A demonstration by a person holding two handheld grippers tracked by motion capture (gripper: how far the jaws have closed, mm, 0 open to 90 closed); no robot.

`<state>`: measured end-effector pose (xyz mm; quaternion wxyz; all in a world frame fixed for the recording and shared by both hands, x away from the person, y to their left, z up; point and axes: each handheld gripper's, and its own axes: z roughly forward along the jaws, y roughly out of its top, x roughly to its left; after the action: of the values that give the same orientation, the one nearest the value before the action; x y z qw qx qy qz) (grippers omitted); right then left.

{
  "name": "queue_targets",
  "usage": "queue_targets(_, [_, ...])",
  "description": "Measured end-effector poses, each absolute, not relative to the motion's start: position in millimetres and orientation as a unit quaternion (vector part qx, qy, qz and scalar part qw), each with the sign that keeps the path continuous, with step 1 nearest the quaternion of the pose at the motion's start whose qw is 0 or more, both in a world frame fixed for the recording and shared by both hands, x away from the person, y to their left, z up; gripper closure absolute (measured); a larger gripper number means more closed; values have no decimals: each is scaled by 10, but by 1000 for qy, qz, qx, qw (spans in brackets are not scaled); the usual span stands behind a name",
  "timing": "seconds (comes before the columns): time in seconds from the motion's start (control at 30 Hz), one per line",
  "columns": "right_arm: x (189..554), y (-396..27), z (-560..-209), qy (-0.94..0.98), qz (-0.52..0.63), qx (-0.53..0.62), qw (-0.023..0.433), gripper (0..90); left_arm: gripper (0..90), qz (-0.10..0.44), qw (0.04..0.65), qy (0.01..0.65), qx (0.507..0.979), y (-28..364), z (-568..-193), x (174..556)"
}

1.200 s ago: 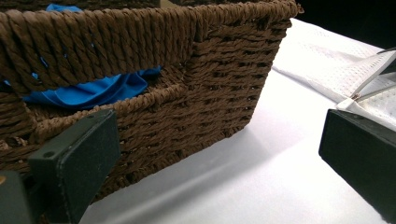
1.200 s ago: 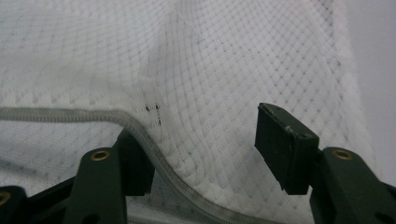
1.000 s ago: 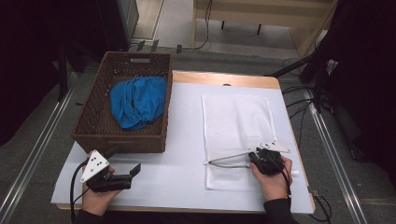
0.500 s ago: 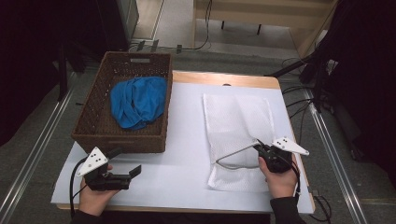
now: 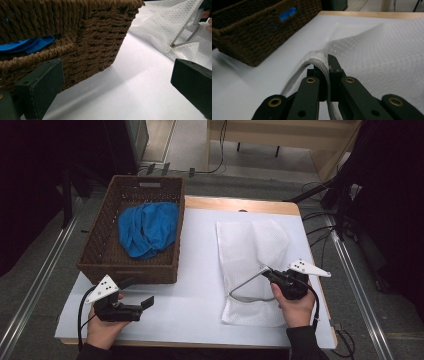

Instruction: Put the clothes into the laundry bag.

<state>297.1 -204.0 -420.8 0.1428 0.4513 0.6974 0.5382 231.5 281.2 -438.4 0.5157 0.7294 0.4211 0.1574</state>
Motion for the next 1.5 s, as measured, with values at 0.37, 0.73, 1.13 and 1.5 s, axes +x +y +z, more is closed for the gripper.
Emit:
queue_targets(0.37, [3132,-1518,-3979,655,588,455,134,897,0,164,519,427,722,2855,-4380,2320])
queue_targets(0.73, [3131,-1538,-4068,648,577,471,161,893,0,169,515,423,726,2852,-4407,2271])
queue_targets(1.13, [2935,-1941,-4487,691,528,455,194,891,0,197,517,400,730,2708,-4404,2270])
queue_targets(1.5, [2917,-1943,-4422,690,531,446,209,880,0,221,517,399,725,2662,-4063,2159])
